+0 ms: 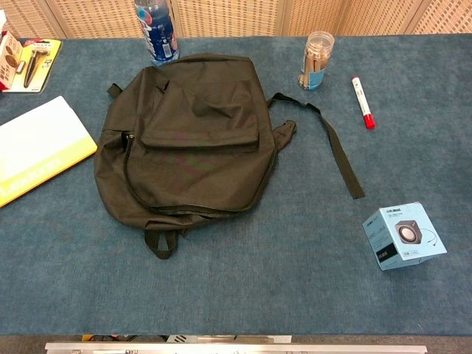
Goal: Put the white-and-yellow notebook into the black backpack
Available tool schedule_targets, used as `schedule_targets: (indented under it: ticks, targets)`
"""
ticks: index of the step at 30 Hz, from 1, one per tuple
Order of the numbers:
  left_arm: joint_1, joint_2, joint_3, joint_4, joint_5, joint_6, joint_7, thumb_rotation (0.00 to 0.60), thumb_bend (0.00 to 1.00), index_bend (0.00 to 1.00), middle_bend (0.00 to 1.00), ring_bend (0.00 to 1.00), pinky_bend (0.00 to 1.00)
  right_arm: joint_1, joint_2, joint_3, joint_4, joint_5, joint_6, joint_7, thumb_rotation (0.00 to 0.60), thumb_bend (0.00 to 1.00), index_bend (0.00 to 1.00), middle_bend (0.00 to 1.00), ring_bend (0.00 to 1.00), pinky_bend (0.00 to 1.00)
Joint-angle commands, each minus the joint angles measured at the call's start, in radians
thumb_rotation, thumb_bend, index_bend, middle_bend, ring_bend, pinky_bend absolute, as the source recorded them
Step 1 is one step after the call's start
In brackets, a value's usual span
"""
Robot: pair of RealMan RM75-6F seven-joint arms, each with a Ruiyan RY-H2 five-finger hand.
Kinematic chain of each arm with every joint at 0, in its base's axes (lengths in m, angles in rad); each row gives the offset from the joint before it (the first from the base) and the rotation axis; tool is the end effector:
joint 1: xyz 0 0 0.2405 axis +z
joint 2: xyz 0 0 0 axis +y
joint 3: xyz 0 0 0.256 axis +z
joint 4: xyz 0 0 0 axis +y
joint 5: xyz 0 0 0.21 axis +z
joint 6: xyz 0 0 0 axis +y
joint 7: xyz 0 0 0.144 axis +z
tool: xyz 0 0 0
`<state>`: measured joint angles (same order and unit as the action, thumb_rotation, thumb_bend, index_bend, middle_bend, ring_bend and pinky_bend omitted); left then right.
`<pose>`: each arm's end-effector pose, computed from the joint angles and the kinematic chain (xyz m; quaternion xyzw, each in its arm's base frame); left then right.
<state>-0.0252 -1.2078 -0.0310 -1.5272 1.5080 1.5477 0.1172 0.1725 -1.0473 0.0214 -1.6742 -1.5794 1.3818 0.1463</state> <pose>-0.3265 0.1585 0.1433 -0.5965 -0.3577 -0.3504 0.6273 -0.2859 -0.1985 0.1542 0.6324 -0.4224 0.4194 0.4957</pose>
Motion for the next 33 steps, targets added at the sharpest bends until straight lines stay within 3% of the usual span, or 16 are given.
schedule_targets:
  ticks: [1,18,33]
  targets:
    - [0.0,-0.001,0.001,0.001,0.001,-0.001,0.002,0.6,0.02,0.27,0.24,0.21,0.28,0.005,-0.001,0.0,-0.002,-0.005,-0.005,-0.003,0.6,0.27,0.34,0.37,0.26,0.47]
    - [-0.022,0.005,-0.001,-0.004,0.013,-0.022,0.024,0.6,0.02,0.27,0.24,0.21,0.28,0.041,0.034,0.046,-0.025,0.023,-0.018,0.031,0.6,0.27,0.34,0.37,0.26,0.47]
    - [-0.119,-0.051,0.001,-0.013,-0.03,-0.202,0.117,0.6,0.02,0.25,0.23,0.21,0.28,0.064,0.048,0.061,-0.041,0.036,-0.035,0.034,0.6,0.27,0.34,0.37,0.26,0.47]
